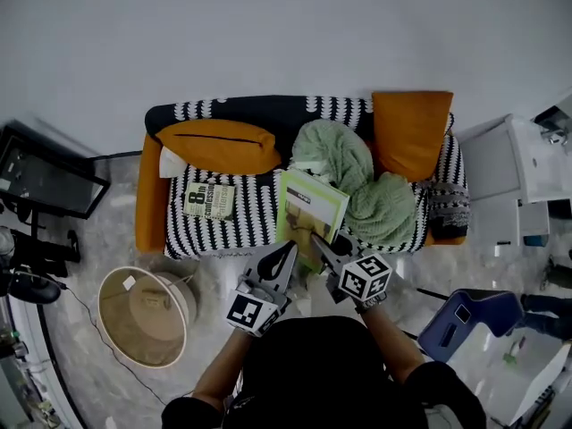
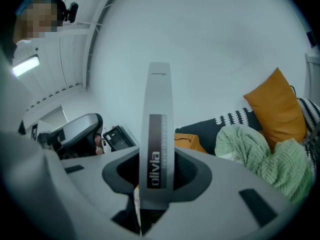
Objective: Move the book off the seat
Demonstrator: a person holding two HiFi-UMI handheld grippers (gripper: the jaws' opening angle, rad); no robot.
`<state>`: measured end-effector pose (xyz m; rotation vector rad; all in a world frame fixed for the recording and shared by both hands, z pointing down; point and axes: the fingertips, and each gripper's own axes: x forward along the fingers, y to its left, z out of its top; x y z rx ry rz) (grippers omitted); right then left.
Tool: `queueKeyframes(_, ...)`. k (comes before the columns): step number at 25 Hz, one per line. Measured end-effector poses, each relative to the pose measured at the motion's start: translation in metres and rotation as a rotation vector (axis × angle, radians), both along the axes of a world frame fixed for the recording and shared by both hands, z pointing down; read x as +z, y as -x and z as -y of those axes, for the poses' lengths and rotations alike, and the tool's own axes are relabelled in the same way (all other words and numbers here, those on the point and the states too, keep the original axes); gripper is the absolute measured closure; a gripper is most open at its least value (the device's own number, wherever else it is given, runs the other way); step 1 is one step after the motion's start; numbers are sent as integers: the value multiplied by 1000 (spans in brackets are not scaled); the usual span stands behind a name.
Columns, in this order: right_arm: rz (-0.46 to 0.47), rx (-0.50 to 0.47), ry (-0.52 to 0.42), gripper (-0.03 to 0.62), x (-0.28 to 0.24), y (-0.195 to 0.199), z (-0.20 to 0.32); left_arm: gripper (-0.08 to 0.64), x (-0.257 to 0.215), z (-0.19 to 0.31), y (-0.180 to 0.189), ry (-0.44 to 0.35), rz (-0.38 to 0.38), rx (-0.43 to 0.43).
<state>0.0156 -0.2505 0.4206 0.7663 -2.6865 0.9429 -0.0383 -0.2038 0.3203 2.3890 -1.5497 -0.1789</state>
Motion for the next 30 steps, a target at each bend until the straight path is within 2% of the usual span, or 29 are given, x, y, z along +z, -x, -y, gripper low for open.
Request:
queueKeyframes(5,16,-20,-47,457,-21,15,-21,549,-14,-30,18,-29,-23,-59)
queueKeyframes(11,31,-57,-72,457,-37,35,-38,549,-30,-50,42,-66,8,-109)
queueKeyframes(18,33,-181,-85,457,-40,71,-51,549,-36,-67,71,-72,30,-203)
queueKeyframes(24,58,-317,-74,457,-43,97,-52,549,-39,-76,89,-63,40,-364)
queueKeyframes(30,62,-503,-56,457,-45,126,-70,549,-45,-96,102,-61,30,-547)
